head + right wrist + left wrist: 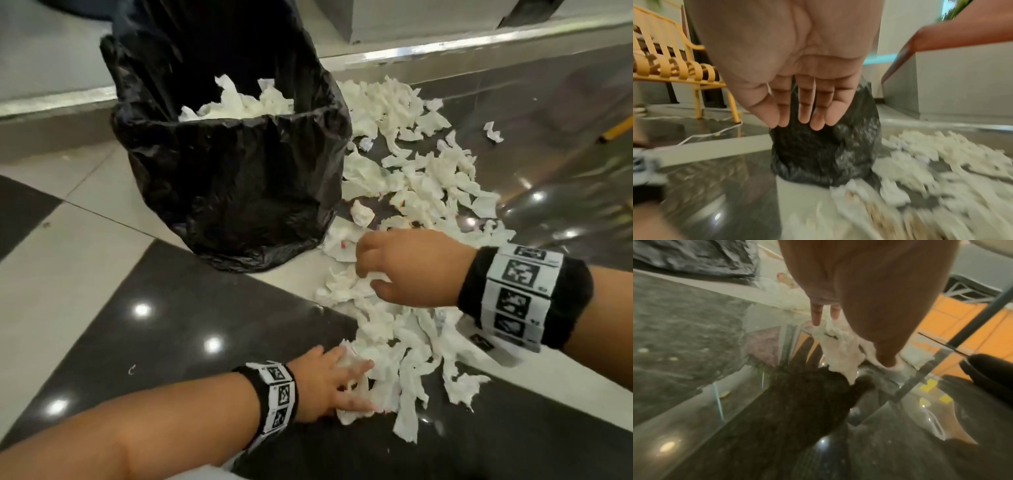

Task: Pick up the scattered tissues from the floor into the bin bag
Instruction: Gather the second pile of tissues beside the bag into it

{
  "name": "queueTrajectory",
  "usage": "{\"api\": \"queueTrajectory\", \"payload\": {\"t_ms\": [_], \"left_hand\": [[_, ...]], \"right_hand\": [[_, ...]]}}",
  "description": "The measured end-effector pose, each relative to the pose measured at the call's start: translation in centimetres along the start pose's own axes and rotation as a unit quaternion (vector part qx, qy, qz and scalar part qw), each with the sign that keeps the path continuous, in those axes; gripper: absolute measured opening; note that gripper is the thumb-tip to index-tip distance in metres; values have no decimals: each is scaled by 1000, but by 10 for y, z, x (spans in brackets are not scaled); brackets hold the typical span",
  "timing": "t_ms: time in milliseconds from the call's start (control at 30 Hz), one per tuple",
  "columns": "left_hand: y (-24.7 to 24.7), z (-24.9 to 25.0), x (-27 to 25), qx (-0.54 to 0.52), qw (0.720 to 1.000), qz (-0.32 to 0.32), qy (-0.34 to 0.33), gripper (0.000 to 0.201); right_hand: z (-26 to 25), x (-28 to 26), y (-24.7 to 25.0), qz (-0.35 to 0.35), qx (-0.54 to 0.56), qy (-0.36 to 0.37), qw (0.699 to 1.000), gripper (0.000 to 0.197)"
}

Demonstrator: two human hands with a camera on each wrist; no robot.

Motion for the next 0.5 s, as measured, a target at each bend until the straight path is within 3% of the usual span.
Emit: {"api": "queueTrajectory", "payload": {"t_ms": [133,200,333,400,500], "left_hand": [[-1,-15,3,-3,998,-38,40,48],[6,-31,-4,-47,993,-43,95,33],[13,-61,-22,-144,967,-50,204,22],[21,-71,-30,-180,947,-12,267,23],[35,-76,-40,-180,927,-6,329,30]], "right_hand": [[28,-31,-32,-92,13,-18,996,31],[42,-40,-46,-119,7,-22,993,33],[62,-44,-85,-138,-10,9,990,41],[65,-43,-110,-170,-25,45,984,59],[65,-42,-156,-281,-108,112,947,100]]}}
Point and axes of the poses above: each hand's wrist, its own x-axis towards the middle knuckle, its own y-axis out of the back of the hand, z = x × y, the point moved 2 cm from there along x, towards the middle knuckle, and after that the axes turned 15 degrees about x, right-handed, at the moved point
